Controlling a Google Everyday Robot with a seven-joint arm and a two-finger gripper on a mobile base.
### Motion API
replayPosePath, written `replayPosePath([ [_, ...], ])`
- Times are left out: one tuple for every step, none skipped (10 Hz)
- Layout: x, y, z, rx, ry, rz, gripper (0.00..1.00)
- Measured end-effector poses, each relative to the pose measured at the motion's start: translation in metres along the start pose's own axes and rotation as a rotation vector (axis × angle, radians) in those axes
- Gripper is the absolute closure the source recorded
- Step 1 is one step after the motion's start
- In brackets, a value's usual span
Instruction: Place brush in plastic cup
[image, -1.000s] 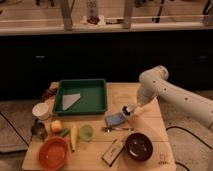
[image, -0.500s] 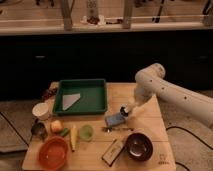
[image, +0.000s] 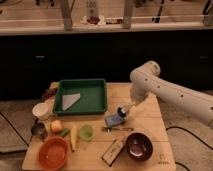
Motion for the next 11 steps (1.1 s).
replayPosePath([
  [-0.005,-0.003,-0.001,0.0,-0.001,-0.017,1.0],
  [-0.007,-0.003,-0.003,-0.006,0.001,-0.029,1.0],
  [-0.01,-0.003,-0.006,-0.012,0.003,-0.043,1.0],
  [-0.013,-0.003,-0.007,-0.016,0.004,-0.056,1.0],
  [-0.018,-0.006,-0.009,-0.017,0.005,-0.071,1.0],
  [-0.023,-0.007,-0.01,-0.023,0.006,-0.089,1.0],
  [-0.029,-0.008,-0.011,-0.029,0.007,-0.109,1.0],
  [-0.032,-0.008,-0.012,-0.033,0.009,-0.122,1.0],
  [-0.037,-0.009,-0.014,-0.041,0.011,-0.142,1.0],
  [-0.041,-0.008,-0.014,-0.048,0.011,-0.153,1.0],
  [-0.046,-0.007,-0.015,-0.055,0.012,-0.166,1.0],
])
